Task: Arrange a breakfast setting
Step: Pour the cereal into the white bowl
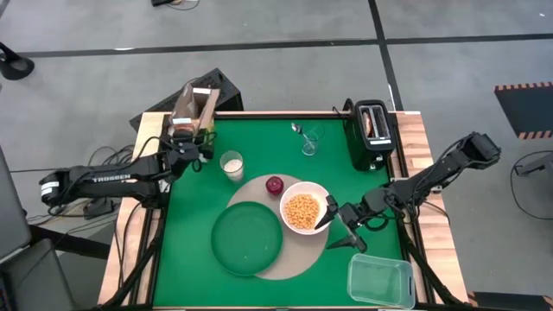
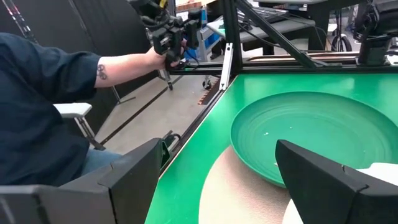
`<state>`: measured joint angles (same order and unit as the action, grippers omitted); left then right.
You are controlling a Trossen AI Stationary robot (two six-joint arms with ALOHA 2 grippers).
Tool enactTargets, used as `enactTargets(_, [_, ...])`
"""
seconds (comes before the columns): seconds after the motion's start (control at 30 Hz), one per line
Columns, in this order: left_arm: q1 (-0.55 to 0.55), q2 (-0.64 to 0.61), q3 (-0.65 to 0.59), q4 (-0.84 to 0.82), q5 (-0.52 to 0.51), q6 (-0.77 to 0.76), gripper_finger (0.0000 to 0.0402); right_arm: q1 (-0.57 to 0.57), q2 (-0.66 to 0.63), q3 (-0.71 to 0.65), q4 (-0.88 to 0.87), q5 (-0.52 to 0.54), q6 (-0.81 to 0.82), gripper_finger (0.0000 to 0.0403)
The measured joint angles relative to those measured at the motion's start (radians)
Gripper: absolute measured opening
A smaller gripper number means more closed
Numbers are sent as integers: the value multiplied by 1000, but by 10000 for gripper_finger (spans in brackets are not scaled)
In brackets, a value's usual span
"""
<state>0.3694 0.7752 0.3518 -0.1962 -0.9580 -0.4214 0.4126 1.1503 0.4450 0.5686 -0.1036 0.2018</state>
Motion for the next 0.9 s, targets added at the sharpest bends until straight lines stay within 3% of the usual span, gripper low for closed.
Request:
enactTargets(0.2, [19, -54, -43, -1, 15, 32, 121, 0, 0, 0, 0, 0, 0, 340])
enactTargets(0.57, [19, -57, -59, -3, -15, 9, 167, -4, 0, 0, 1, 0, 0, 340])
enactTargets(0.9, [19, -56, -60, 16, 6, -3, 248, -4, 0, 0, 1, 0, 1, 340])
